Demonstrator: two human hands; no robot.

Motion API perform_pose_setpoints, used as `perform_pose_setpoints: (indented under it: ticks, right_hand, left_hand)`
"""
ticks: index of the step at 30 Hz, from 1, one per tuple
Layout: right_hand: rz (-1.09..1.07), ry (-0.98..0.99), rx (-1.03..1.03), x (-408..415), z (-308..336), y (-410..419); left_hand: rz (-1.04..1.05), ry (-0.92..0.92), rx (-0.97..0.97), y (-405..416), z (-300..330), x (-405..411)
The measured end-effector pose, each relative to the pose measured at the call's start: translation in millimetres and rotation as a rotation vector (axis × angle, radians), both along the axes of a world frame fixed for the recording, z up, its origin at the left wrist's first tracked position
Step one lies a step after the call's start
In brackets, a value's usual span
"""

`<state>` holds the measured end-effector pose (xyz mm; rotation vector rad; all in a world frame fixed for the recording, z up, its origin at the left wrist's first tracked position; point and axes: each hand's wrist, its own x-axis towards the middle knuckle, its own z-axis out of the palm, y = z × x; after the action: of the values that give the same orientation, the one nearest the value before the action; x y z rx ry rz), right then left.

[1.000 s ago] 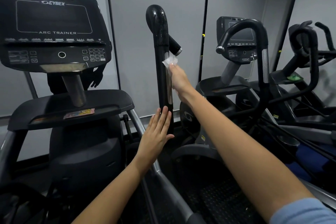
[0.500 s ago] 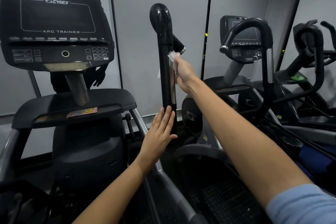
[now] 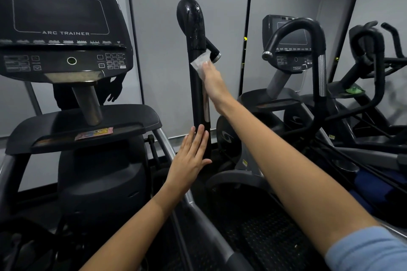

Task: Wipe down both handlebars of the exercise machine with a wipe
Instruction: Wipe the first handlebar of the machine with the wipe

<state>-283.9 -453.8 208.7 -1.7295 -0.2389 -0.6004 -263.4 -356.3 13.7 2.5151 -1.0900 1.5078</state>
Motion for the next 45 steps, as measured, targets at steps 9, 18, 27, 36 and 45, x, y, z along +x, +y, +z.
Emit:
perform_pose_setpoints:
  ticks: [9, 18, 27, 36, 45]
  right_hand:
    - [-0.279, -0.284, -0.596, 4.5, -37.3, 1.4]
    - [-0.659, -0.459, -0.945, 22.3, -63.2, -2.7]
    - [-0.653, -0.437, -1.039, 17.7, -53.8, 0.9]
    - [-0.515, -0.456, -0.615, 8.3, -22.2, -12.8]
    - [-0.548, -0.573, -0.398, 4.2, 54.6, -15.9]
  left_hand:
    - [0.002, 0.003, 0.0, -0.3, 0.5, -1.6]
    - [0.024, 0.019, 0.022, 0.9, 3.0, -4.8]
    - [0.032, 0.095, 0.04, 1.8, 4.9, -8.4]
    - [-0.124, 0.231, -0.191, 12.9, 33.1, -13.8]
    - [-0.136, 0.217, -0.164, -0.2, 103.6, 11.5]
